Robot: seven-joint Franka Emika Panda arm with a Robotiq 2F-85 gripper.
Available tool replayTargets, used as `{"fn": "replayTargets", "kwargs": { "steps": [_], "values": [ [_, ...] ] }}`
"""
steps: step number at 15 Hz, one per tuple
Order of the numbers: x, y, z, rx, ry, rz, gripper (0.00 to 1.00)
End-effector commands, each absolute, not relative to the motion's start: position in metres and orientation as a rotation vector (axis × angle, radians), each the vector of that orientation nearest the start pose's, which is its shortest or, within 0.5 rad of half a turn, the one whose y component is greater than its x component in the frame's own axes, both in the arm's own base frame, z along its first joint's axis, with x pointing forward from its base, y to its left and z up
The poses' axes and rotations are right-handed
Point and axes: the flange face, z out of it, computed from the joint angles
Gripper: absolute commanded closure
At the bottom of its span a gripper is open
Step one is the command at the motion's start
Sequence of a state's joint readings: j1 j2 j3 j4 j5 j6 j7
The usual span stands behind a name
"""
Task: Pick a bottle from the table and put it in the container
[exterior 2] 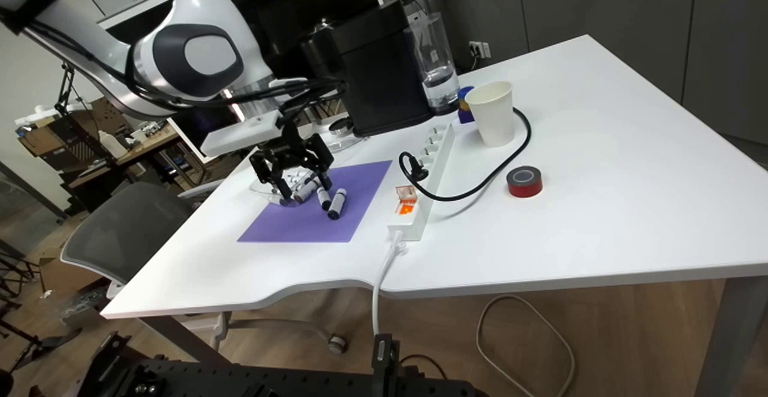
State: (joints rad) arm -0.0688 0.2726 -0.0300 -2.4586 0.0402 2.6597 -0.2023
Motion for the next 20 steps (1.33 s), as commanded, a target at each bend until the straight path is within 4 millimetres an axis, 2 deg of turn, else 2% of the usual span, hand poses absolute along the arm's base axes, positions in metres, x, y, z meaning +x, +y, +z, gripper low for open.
{"fn": "replayTargets", "kwargs": {
  "steps": [1,10,11,13,14,20],
  "values": [
    [0.487,-0.06,0.166,-3.112,-0.063,0.119,0.0],
    [0.508,-0.069,0.13,-3.121,-0.056,0.174,0.0],
    [0.51,-0.069,0.128,-3.126,-0.059,0.183,0.04],
    [0.513,-0.069,0.122,-3.13,-0.068,0.203,0.28],
    [0.514,-0.07,0.119,-3.132,-0.072,0.21,0.29],
    [0.518,-0.069,0.115,-3.131,-0.093,0.225,0.73]
  ]
}}
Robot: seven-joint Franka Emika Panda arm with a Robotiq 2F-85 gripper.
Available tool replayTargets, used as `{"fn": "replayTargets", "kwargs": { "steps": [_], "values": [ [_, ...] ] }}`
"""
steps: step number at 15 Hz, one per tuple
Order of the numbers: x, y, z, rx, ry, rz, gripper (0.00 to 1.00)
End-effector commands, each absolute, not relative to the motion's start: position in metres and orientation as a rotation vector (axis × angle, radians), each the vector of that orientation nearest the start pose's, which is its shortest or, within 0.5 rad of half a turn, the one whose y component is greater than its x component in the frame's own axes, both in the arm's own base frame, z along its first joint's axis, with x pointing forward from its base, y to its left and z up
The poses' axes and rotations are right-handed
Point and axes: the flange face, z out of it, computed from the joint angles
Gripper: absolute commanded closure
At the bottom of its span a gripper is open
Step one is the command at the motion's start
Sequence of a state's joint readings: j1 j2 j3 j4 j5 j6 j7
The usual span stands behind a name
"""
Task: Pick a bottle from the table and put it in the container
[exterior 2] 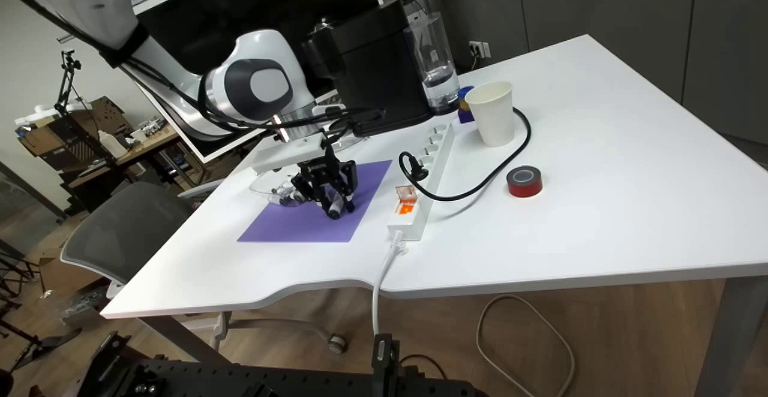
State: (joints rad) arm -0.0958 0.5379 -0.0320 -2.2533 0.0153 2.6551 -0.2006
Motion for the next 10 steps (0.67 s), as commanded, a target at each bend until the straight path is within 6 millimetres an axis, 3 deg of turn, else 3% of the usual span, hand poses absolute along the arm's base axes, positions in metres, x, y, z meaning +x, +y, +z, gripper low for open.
{"fn": "replayTargets", "kwargs": {
  "steps": [1,4,5,10],
  "values": [
    [0.518,-0.069,0.117,-3.132,-0.095,0.22,0.79],
    [0.519,-0.066,0.132,-3.143,-0.123,0.183,0.97],
    [0.521,-0.063,0.141,-3.15,-0.152,0.162,0.93],
    [0.543,-0.038,0.204,-3.201,-0.319,-0.021,0.93]
  ]
}}
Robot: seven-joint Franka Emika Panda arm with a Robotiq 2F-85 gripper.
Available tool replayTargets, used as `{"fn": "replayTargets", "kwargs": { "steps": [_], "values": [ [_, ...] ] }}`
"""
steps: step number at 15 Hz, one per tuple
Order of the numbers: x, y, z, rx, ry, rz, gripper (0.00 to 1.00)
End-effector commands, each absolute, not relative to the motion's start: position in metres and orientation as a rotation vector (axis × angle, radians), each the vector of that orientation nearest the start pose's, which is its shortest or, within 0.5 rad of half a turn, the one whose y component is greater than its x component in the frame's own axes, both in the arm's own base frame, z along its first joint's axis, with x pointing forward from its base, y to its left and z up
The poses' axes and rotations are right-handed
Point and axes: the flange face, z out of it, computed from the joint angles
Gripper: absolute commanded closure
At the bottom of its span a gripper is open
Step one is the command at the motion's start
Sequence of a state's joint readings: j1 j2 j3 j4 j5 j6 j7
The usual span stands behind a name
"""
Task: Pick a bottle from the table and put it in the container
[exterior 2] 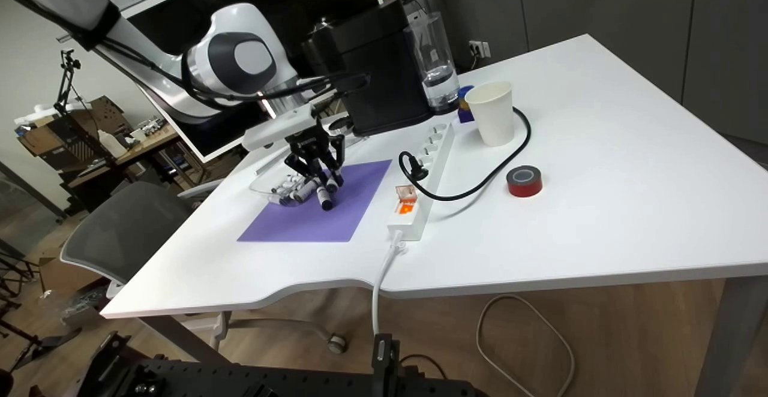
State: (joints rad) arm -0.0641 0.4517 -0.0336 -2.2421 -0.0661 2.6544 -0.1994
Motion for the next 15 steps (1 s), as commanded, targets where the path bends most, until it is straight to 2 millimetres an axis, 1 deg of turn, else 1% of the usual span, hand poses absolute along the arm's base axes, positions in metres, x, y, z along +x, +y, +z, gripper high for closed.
{"fn": "replayTargets", "kwargs": {
  "steps": [1,3,4,5,7,9,11,13,15],
  "values": [
    [0.549,-0.03,0.217,-3.207,-0.359,-0.066,0.93],
    [0.561,-0.011,0.239,-3.207,-0.441,-0.138,0.93],
    [0.565,-0.002,0.247,-3.2,-0.475,-0.164,0.93],
    [0.568,0.012,0.256,-3.191,-0.508,-0.19,0.93],
    [0.576,0.034,0.261,-3.169,-0.565,-0.219,0.93],
    [0.582,0.055,0.26,-3.141,-0.608,-0.226,0.93],
    [0.586,0.071,0.256,-3.115,-0.631,-0.219,0.93],
    [0.591,0.08,0.244,-3.097,-0.635,-0.197,0.93],
    [0.592,0.089,0.232,-3.083,-0.633,-0.165,0.93]
  ]
}}
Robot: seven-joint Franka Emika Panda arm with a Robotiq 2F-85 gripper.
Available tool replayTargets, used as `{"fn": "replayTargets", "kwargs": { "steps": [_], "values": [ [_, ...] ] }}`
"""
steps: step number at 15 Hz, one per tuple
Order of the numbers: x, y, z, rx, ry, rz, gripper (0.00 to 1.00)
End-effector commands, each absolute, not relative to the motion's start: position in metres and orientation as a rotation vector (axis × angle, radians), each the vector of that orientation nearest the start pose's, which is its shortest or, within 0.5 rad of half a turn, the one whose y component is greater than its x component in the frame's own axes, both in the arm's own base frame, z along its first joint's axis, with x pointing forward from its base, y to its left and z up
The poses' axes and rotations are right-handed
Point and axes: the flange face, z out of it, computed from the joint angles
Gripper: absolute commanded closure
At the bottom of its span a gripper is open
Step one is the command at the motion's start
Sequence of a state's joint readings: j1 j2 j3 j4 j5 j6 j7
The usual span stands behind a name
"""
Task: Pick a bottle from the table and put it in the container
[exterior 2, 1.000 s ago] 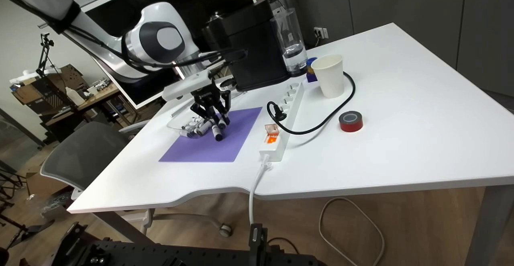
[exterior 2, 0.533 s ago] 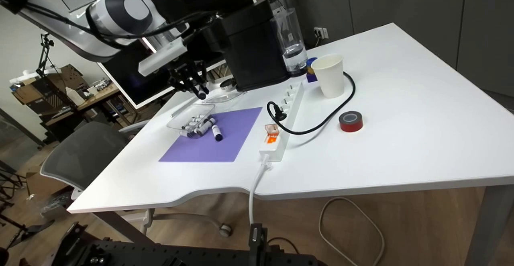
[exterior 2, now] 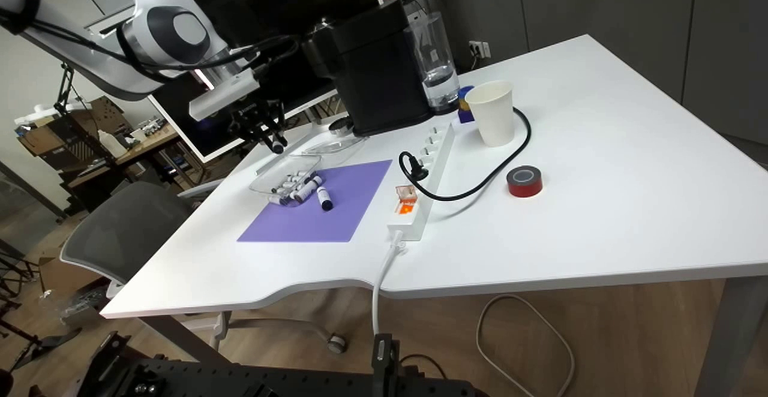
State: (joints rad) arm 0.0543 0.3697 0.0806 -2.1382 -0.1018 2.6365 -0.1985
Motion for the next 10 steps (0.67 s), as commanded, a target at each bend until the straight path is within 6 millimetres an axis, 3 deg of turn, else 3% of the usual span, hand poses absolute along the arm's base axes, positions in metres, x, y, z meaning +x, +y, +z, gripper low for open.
{"fn": "replayTargets", "kwargs": {
  "steps": [1,7,8,10],
  "values": [
    [0.593,0.092,0.225,-3.079,-0.628,-0.15,0.93],
    [0.601,0.095,0.182,-3.061,-0.59,-0.075,0.93],
    [0.603,0.094,0.178,-3.059,-0.58,-0.064,0.48],
    [0.606,0.093,0.172,-3.055,-0.559,-0.059,0.41]
  ]
}}
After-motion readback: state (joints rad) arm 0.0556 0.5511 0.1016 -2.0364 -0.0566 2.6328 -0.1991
